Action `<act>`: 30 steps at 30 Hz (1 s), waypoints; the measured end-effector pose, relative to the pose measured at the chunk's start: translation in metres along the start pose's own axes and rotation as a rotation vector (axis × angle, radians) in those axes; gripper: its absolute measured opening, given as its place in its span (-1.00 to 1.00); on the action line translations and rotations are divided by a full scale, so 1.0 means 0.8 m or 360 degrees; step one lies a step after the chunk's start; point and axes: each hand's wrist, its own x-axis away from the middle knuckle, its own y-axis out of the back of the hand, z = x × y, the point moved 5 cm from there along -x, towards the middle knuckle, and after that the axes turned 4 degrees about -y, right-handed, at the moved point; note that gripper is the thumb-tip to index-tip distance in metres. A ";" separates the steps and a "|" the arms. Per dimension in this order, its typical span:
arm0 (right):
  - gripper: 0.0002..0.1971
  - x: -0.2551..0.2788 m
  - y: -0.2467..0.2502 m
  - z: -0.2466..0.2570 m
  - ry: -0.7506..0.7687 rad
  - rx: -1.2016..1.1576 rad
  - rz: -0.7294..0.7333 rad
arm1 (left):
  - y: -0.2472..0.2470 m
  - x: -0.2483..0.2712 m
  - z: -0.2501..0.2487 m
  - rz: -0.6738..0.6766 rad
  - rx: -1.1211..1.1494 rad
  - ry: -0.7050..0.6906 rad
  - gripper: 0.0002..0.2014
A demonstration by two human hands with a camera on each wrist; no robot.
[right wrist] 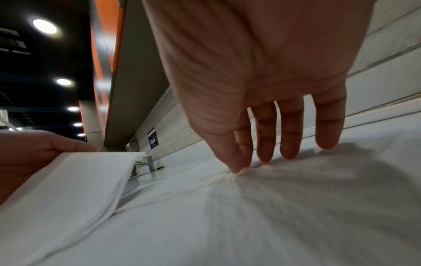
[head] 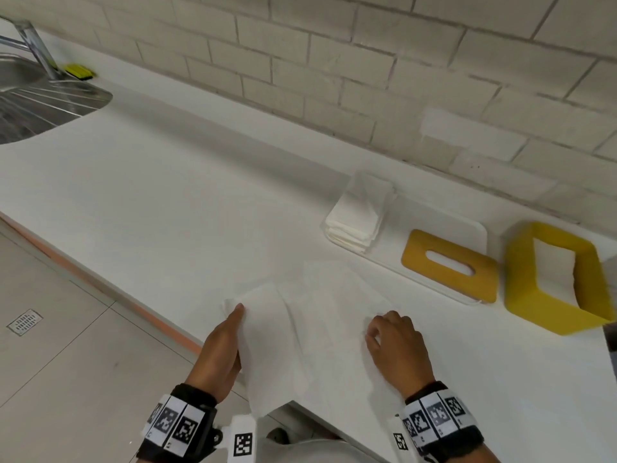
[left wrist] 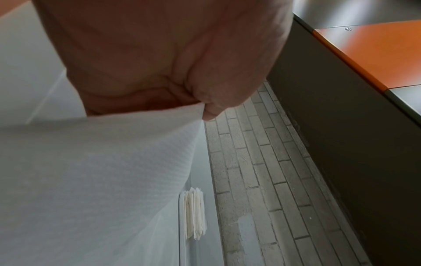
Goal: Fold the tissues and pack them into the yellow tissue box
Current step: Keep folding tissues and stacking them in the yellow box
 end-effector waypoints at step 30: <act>-0.85 0.047 0.241 0.071 0.0570 -0.1560 0.0060 | -0.050 0.015 -0.104 0.0281 -0.0594 -0.0704 -0.57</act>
